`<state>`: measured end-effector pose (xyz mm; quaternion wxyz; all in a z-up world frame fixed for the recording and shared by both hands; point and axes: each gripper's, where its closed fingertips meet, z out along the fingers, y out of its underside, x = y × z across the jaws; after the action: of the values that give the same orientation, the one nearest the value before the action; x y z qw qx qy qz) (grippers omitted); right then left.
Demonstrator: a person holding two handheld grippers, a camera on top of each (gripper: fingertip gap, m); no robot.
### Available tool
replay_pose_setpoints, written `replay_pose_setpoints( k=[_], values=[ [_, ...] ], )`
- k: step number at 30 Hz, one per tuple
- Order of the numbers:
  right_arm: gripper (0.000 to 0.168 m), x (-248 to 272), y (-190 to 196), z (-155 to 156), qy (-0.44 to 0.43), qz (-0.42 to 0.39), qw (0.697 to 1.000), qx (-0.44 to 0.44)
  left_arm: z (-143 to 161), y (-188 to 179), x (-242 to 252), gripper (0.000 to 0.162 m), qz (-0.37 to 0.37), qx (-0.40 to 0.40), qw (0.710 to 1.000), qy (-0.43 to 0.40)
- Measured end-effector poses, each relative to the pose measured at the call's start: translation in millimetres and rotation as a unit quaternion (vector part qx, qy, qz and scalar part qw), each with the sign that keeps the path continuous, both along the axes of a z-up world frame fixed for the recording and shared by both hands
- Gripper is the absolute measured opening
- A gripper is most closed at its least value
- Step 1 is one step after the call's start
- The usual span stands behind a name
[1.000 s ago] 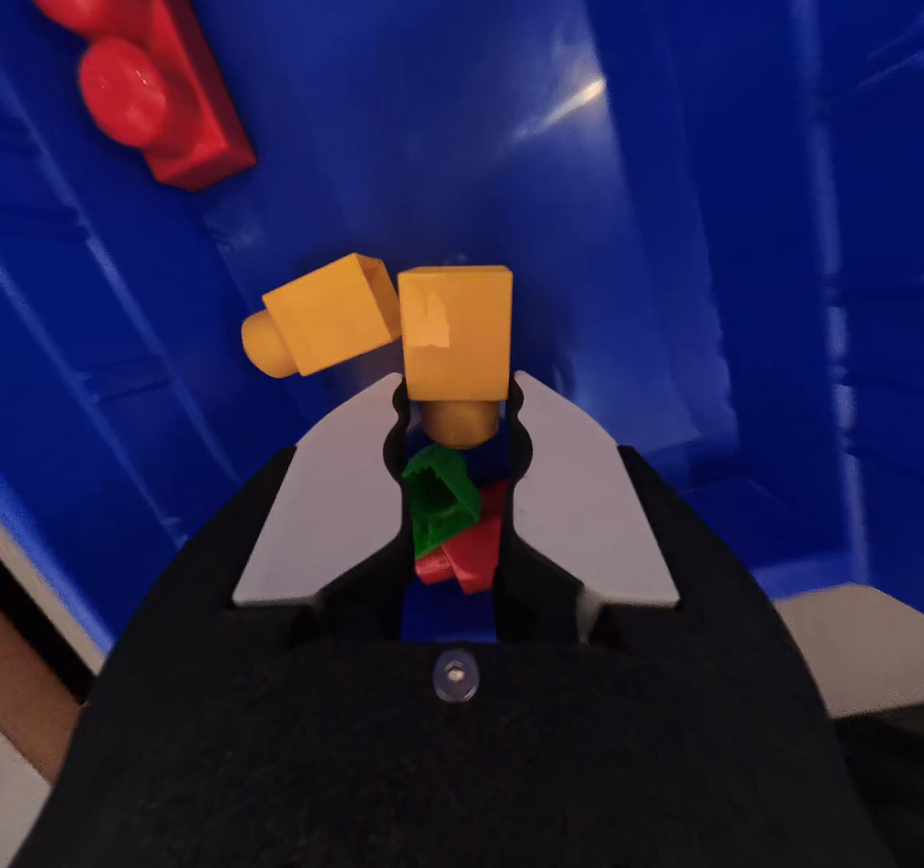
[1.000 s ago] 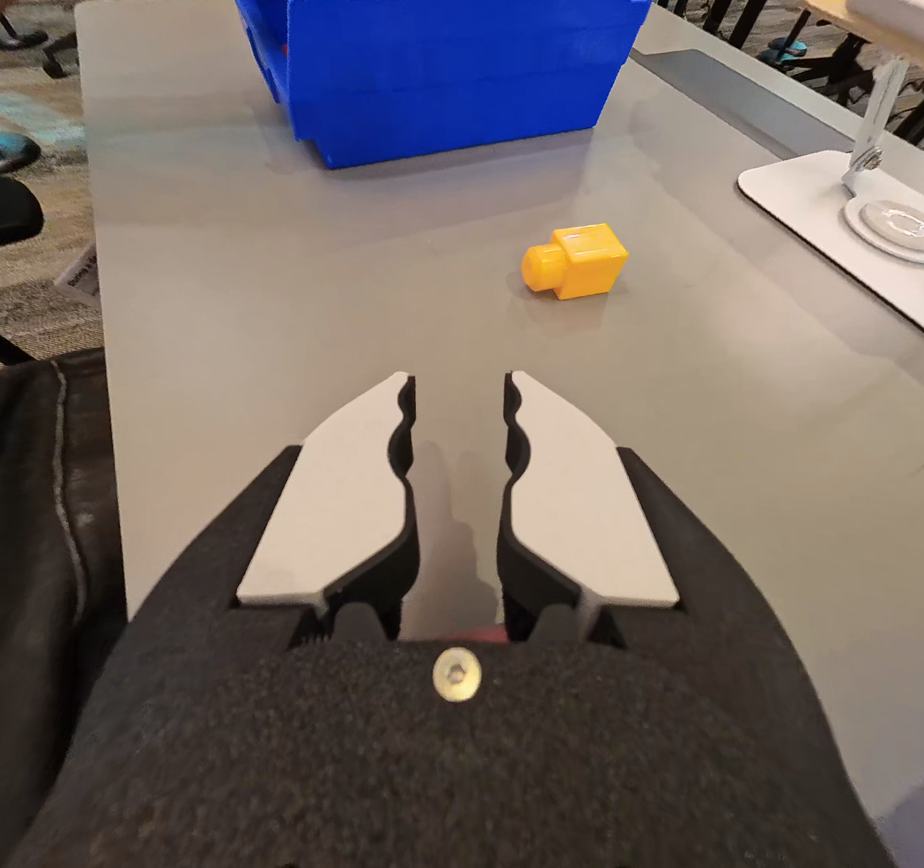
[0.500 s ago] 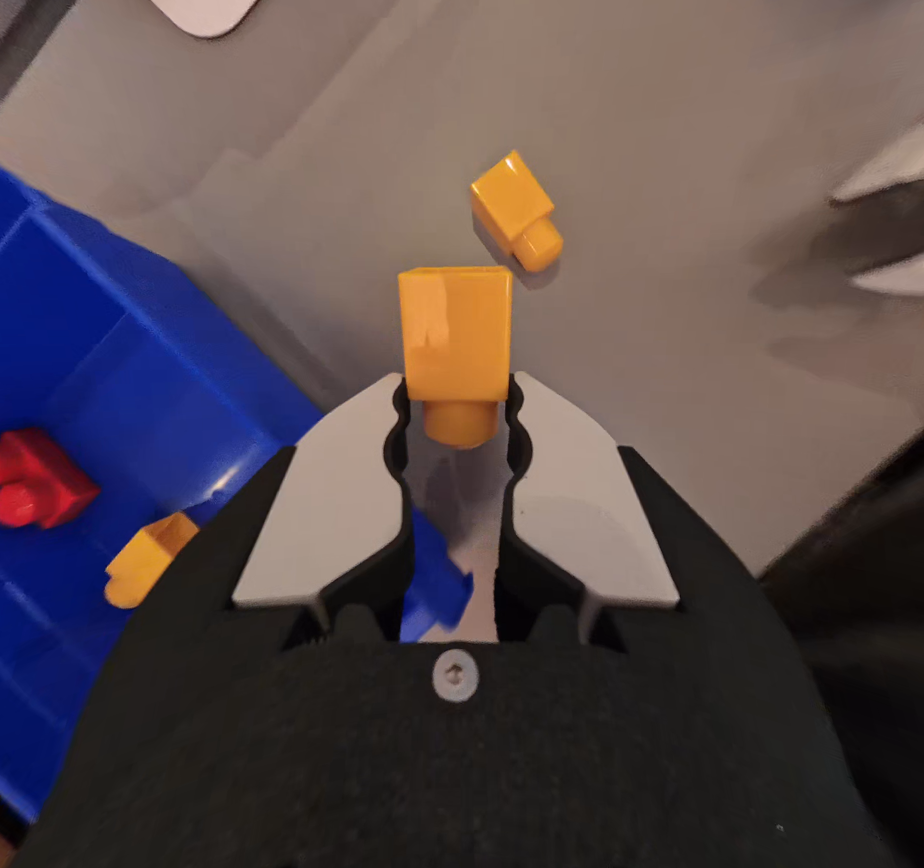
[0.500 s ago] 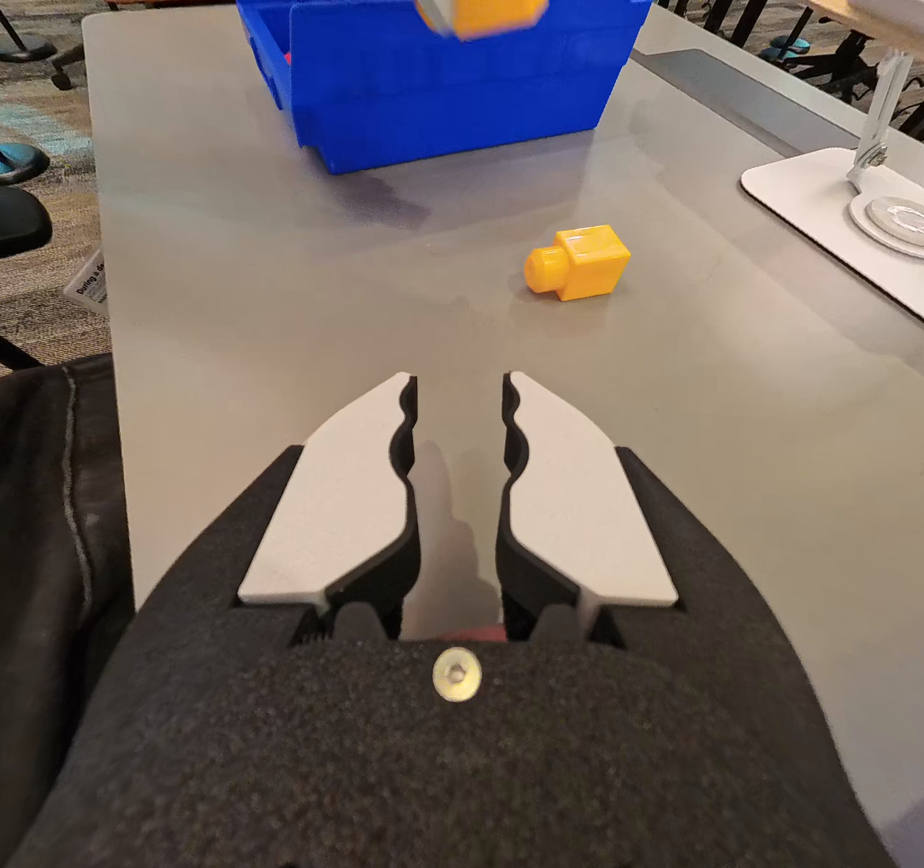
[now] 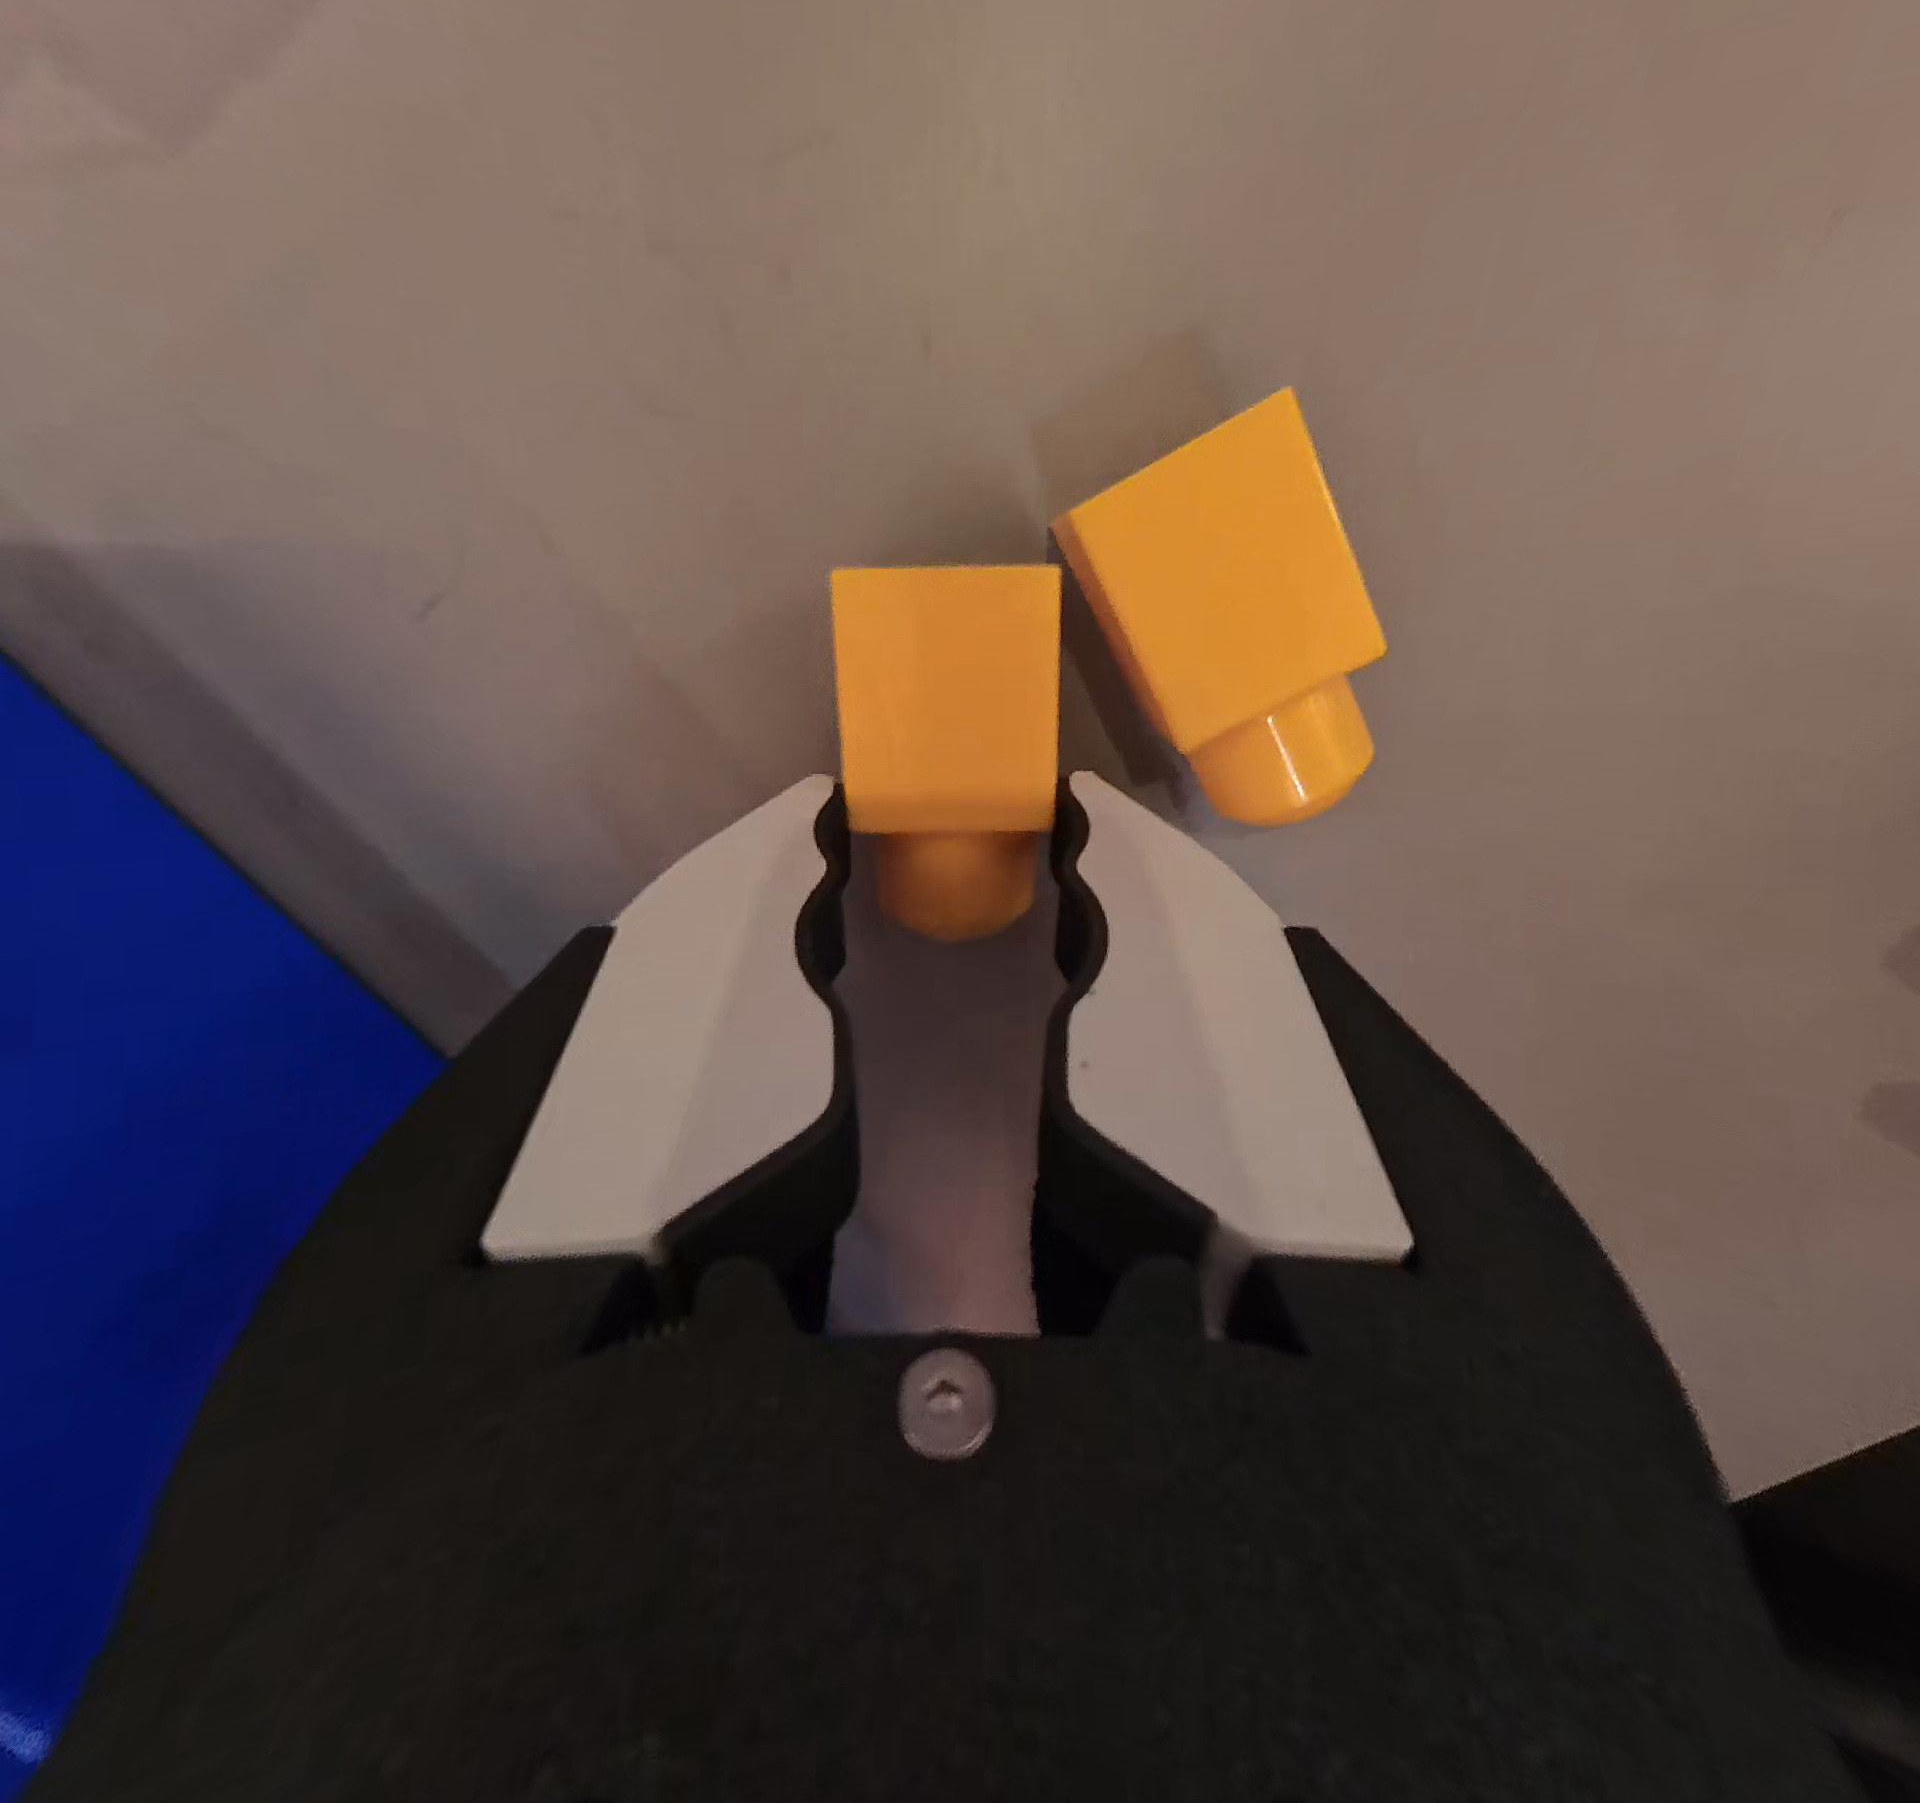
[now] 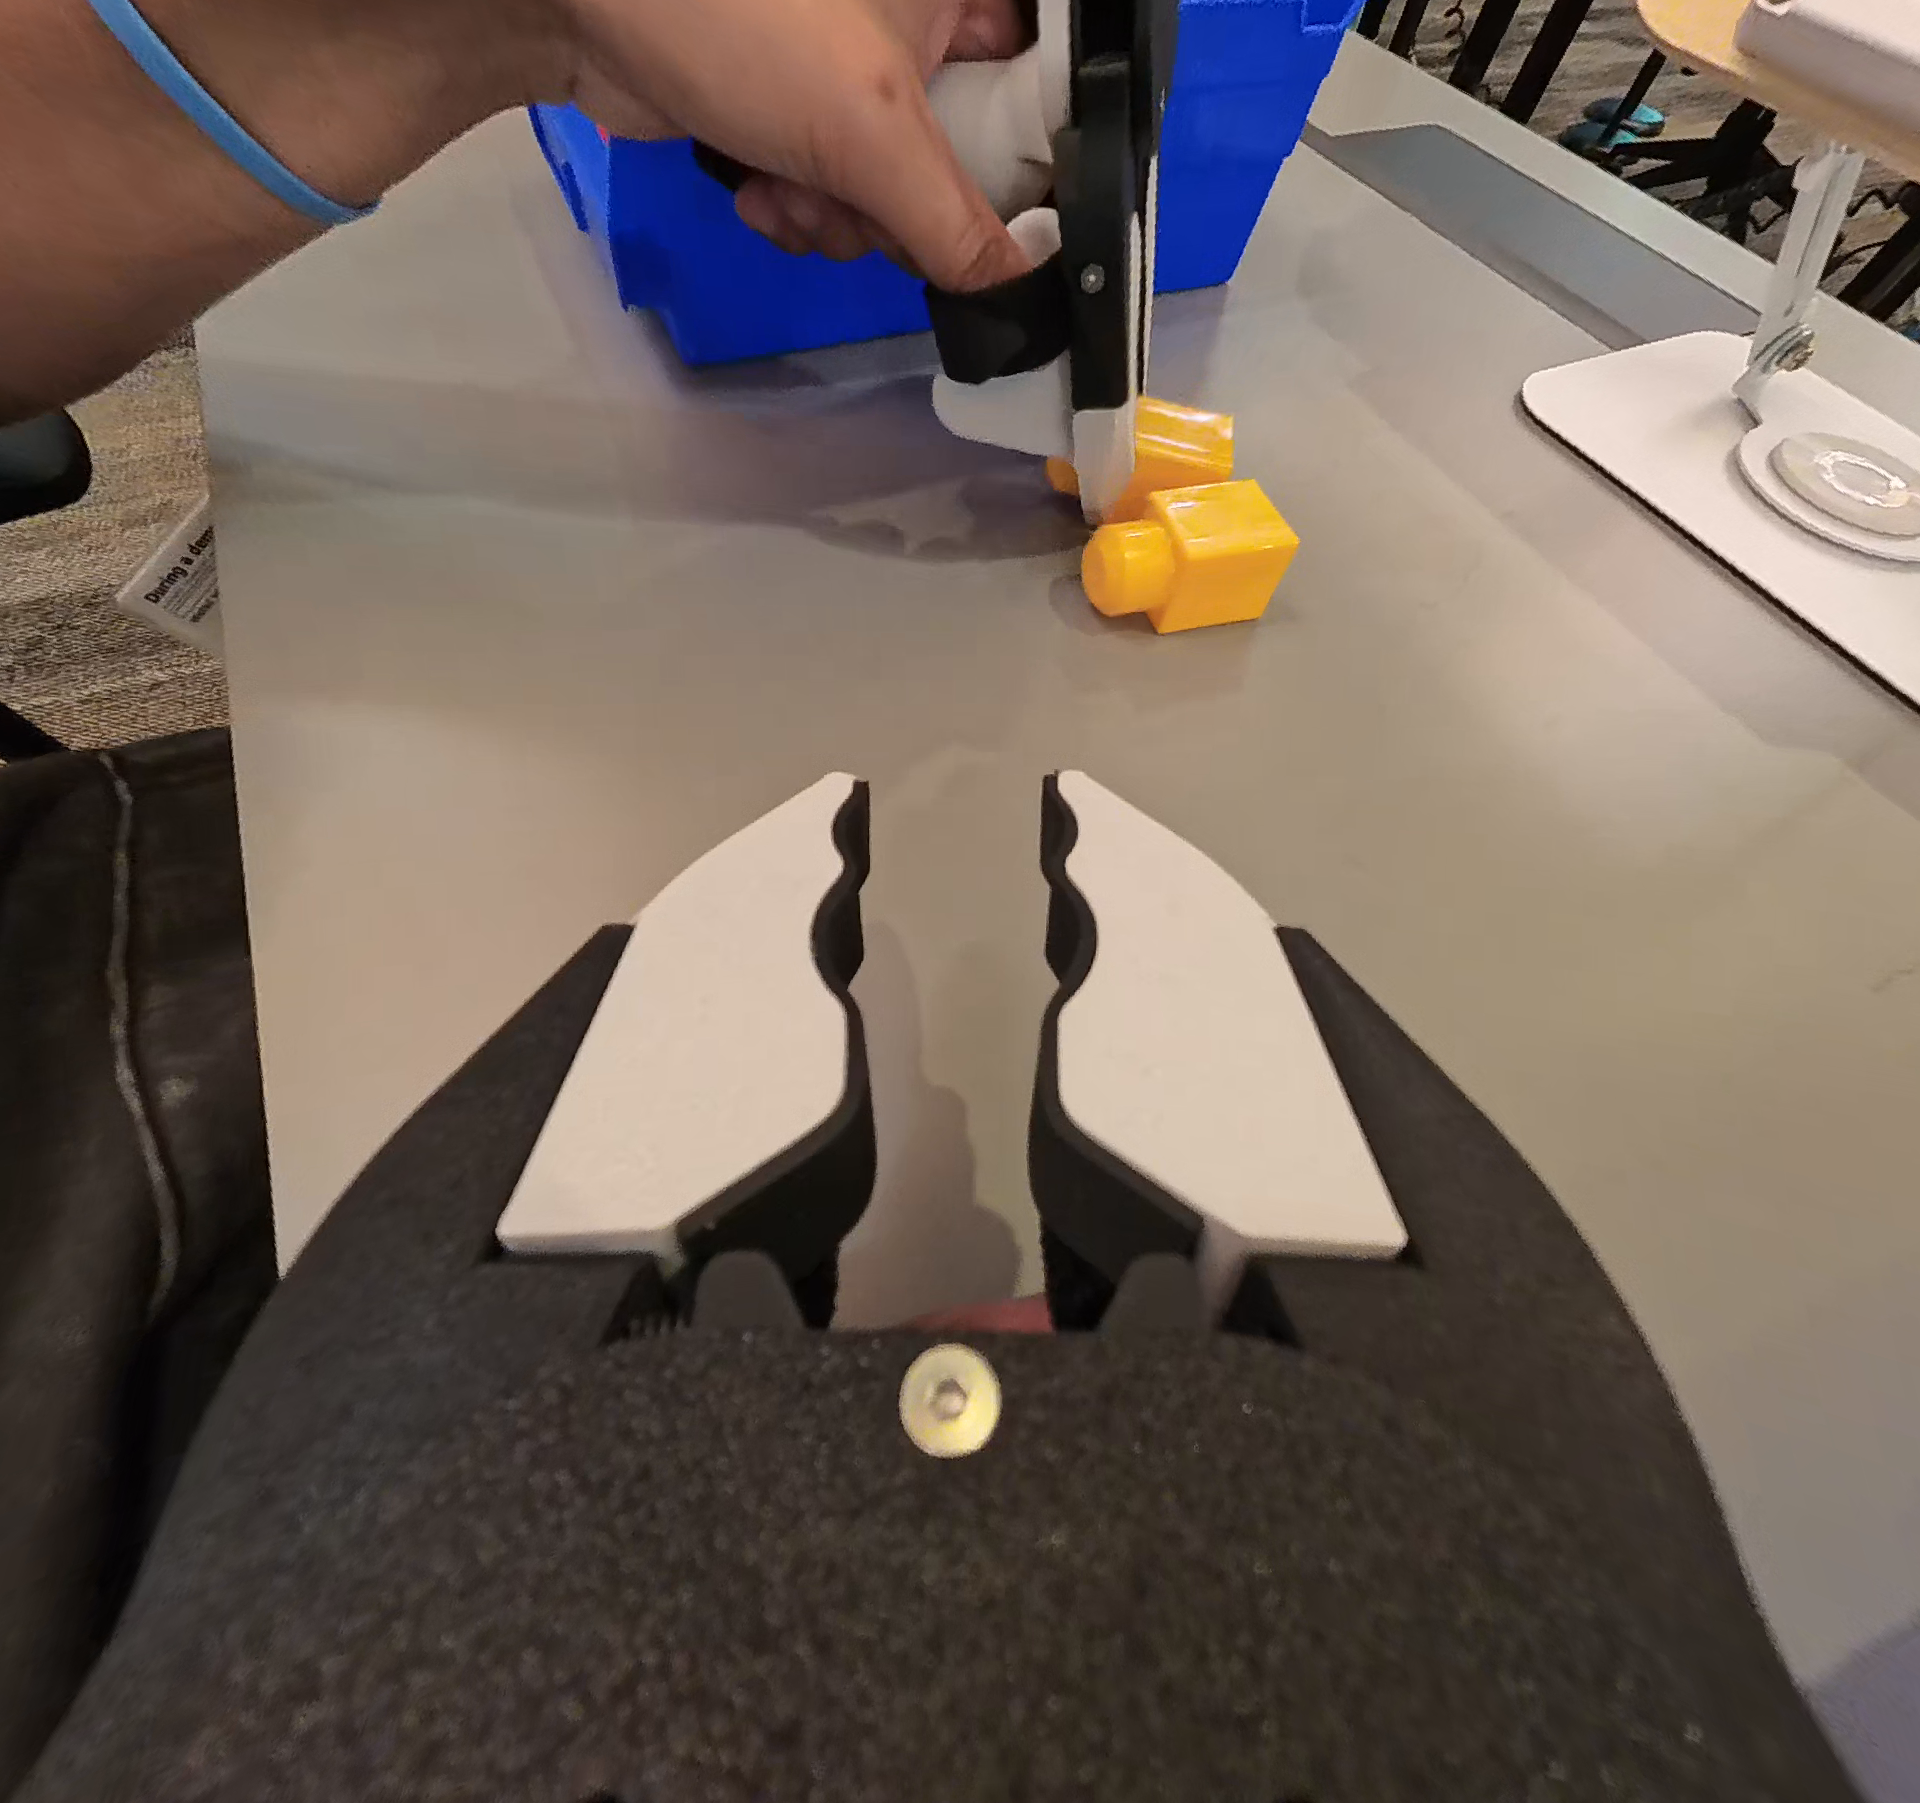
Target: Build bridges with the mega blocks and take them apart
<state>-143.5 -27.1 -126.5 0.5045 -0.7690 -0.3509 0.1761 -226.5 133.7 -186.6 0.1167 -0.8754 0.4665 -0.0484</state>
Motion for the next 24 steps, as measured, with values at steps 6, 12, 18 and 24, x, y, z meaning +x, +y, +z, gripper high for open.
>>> replay_pose_setpoints(
  k=[6, 12, 18, 24],
  values=[
    [0.031, 1.4, -0.2, -0.5, 0.001, -0.001, 1.0, -0.003, -5.1, -11.0, 7.2, 0.059, 0.006, -0.034, 0.999, -0.011],
    [0.031, 0.6, -0.3, -3.1, 0.0, 0.001, 1.0, -0.007, 3.6, -30.6, 8.1, 0.06, -0.007, -0.051, 0.998, -0.046],
    [0.031, -2.2, -0.8, -6.1, -0.001, 0.005, 1.0, -0.012, 18.4, -53.1, 16.4, 0.052, -0.039, -0.067, 0.991, -0.11],
    [0.031, -2.1, -1.6, -7.9, -0.01, 0.003, 1.0, -0.011, 17.0, -43.6, 1.4, 0.056, -0.02, -0.048, 0.995, -0.082]
  ],
)
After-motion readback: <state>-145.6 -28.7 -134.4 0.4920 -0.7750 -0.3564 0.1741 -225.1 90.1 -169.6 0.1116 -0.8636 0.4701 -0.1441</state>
